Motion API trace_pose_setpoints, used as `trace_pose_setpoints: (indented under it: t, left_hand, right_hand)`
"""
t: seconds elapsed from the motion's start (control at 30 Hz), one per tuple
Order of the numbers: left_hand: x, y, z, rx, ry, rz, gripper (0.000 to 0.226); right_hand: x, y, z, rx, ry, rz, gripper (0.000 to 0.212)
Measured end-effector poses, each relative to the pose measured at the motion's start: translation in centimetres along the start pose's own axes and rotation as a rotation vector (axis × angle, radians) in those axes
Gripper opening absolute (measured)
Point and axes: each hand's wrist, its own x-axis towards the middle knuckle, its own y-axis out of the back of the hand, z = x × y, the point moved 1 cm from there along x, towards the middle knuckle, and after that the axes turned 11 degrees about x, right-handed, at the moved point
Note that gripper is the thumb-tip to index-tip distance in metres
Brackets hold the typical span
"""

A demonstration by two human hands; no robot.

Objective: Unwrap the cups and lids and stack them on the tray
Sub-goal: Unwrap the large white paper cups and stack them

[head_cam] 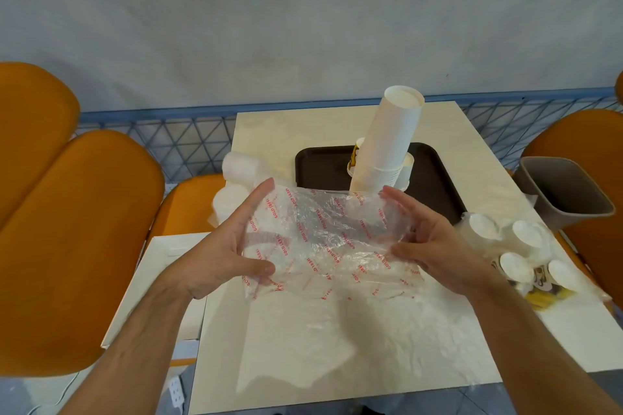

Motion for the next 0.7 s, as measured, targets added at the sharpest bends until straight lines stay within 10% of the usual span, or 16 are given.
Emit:
trace_pose_setpoints:
  t: [0.2, 0.47, 0.7]
  left_hand:
    - [0.1, -1.7, 0.4, 0.224, -0.028, -0.021, 0.096]
    - [0.1, -2.3, -0.5, 0.338, 0.021, -0.041, 0.113]
    - [0.2, -3.1, -4.8, 0.331, 0.241, -0.064, 0.113]
  right_hand:
    - [0.6, -0.8, 0.3, -0.069, 0.045, 0.258, 0.024]
    - [-0.5, 0.2, 1.4, -0.133, 0.050, 0.314, 0.068]
    - [-0.9, 1.3, 4.9, -0.281, -0.186, 0.279, 0.056]
